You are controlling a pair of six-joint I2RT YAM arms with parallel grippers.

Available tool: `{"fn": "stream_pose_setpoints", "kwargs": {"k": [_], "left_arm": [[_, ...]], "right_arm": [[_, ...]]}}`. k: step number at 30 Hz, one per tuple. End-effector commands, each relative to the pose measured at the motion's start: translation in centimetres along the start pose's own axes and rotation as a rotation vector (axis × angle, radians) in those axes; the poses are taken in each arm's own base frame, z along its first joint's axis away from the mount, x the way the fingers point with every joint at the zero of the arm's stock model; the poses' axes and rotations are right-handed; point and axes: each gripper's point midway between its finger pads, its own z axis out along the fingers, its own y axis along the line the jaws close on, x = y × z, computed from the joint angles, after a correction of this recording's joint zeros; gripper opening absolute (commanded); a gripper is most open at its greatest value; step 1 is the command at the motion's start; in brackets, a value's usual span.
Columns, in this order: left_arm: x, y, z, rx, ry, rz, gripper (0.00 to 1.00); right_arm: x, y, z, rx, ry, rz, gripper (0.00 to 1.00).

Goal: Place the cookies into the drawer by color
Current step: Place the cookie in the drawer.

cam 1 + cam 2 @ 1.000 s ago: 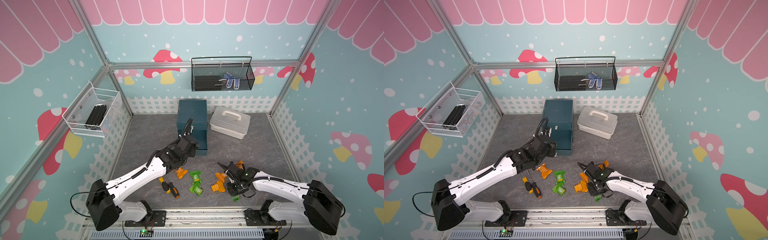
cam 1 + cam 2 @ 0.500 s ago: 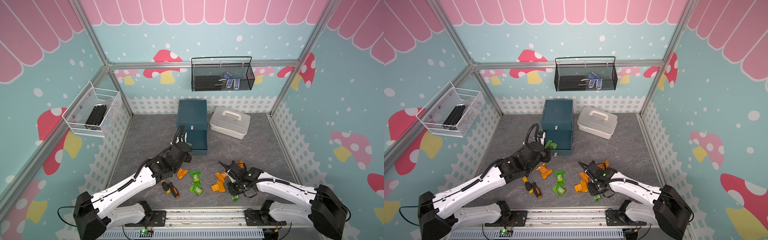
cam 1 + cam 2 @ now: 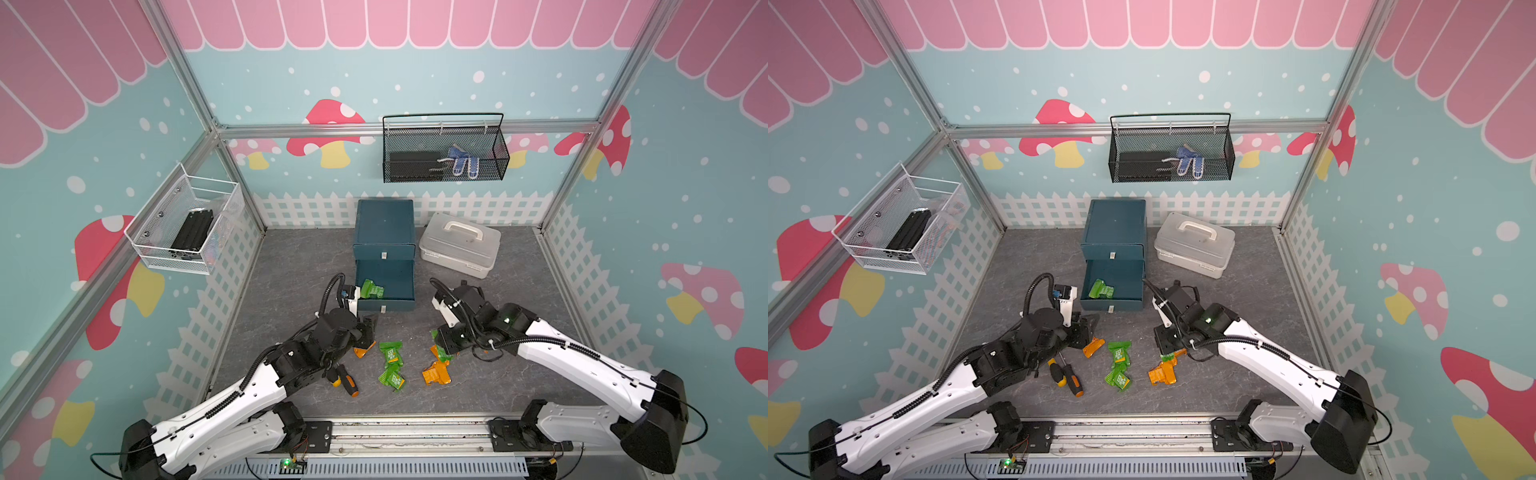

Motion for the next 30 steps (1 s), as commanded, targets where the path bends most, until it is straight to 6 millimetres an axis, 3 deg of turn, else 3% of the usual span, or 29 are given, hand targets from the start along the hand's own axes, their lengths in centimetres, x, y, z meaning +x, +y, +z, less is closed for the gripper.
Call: {"fn": "stream_pose_setpoints", "kwargs": {"k": [1, 6, 12, 17, 23, 25, 30], "left_arm": [[1.3, -2.0, -0.1, 0.14, 0.025, -0.066, 0.59], [2.3, -1.2, 0.4, 0.13, 0.006, -0.073, 0.59], [3.7, -0.9, 1.8, 0.109, 0.045, -0.067, 0.61], [3.4, -0.3, 3.0, 0.06, 0.019, -0.075, 0.62], [3.7, -0.9, 4.4, 0.055, 0.06, -0.056, 0.62], [3.9, -0.9, 4.8, 0.048, 0.069, -0.055, 0.62], [4.4, -0.7, 5.2, 0.036, 0.086, -0.054, 0.61]], "right_arm": [[-4.6, 1.7, -0.1, -0.057, -0.075, -0.012, 0.15], [-12.8, 3.3, -0.7, -0.141, -0.228, 0.011, 0.15], [-18.3, 4.0, 1.7, -0.154, -0.253, -0.008, 0.16], [-19.5, 4.3, 5.3, -0.169, -0.211, -0.027, 0.16], [-19.4, 2.4, 7.8, -0.083, -0.202, -0.036, 0.17], [-18.7, 0.9, 10.0, -0.019, -0.173, -0.034, 0.16], [-17.9, -0.8, 12.6, 0.051, -0.138, -0.02, 0.17]]}}
